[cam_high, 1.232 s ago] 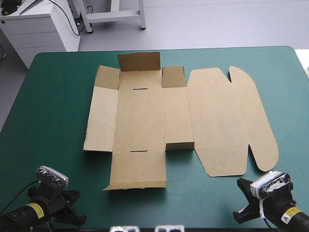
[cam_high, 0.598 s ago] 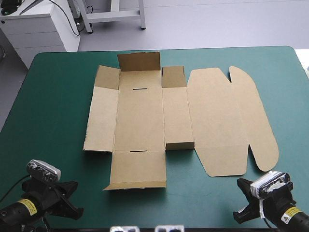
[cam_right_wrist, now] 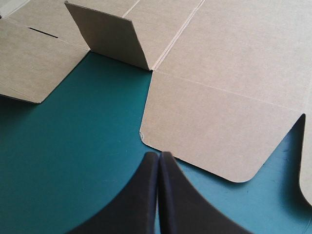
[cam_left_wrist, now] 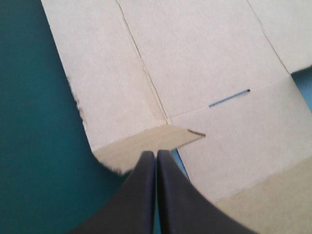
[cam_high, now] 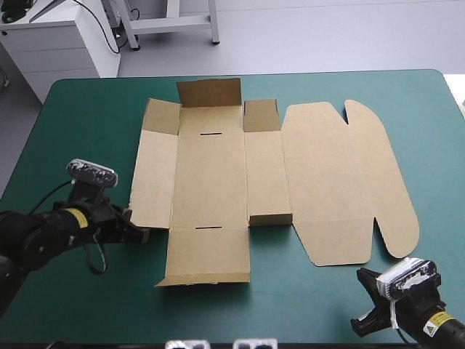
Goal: Fold the box
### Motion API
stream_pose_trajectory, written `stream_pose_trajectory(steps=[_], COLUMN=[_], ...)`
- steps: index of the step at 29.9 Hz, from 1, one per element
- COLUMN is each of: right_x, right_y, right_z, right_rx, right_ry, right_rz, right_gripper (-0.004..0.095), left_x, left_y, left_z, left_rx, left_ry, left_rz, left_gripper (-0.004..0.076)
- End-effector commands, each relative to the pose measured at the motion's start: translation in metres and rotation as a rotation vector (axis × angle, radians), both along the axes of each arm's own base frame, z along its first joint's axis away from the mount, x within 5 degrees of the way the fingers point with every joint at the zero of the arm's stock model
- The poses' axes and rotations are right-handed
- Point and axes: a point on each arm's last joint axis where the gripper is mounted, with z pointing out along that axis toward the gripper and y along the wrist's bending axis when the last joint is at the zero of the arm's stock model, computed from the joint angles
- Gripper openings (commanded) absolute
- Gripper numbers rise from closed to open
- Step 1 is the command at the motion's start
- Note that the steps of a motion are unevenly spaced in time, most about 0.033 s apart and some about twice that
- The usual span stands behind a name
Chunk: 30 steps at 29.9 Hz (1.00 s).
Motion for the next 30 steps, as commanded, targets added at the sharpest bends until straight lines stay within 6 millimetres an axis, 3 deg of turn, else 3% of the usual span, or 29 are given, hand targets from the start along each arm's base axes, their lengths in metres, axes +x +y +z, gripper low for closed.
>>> stream_pose_trajectory(steps=[1, 9, 13, 16, 21, 30], right_x=[0.004, 0.004, 0.004, 0.004, 0.005, 0.006], right_y=[-0.001, -0.002, -0.002, -0.002, -0.002, -0.002], right_z=[0.012, 0.012, 0.012, 0.012, 0.012, 0.011], right_rx=[0.014, -0.006, -0.006, -0.006, 0.003, 0.005], right_ry=[-0.076, -0.086, -0.086, -0.086, -0.095, -0.098], right_rz=[-0.016, -0.023, -0.023, -0.023, -0.028, -0.030], right_gripper=[-0.0014, -0.0014, -0.0014, -0.0014, -0.0014, -0.0014], left_x=[0.027, 0.074, 0.094, 0.107, 0.116, 0.120], left_y=[-0.011, -0.027, -0.017, 0.006, 0.059, 0.129], left_z=[0.021, 0.024, 0.022, 0.017, 0.006, -0.011], left_rx=[-0.033, -0.007, -0.086, -0.179, -0.317, -0.374], left_ry=[-0.091, -0.065, -0.029, 0.011, 0.112, 0.158], left_rz=[0.003, -0.027, -0.041, -0.031, 0.022, 0.230], left_gripper=[-0.0004, 0.0019, 0.0019, 0.0019, 0.0016, 0.0015])
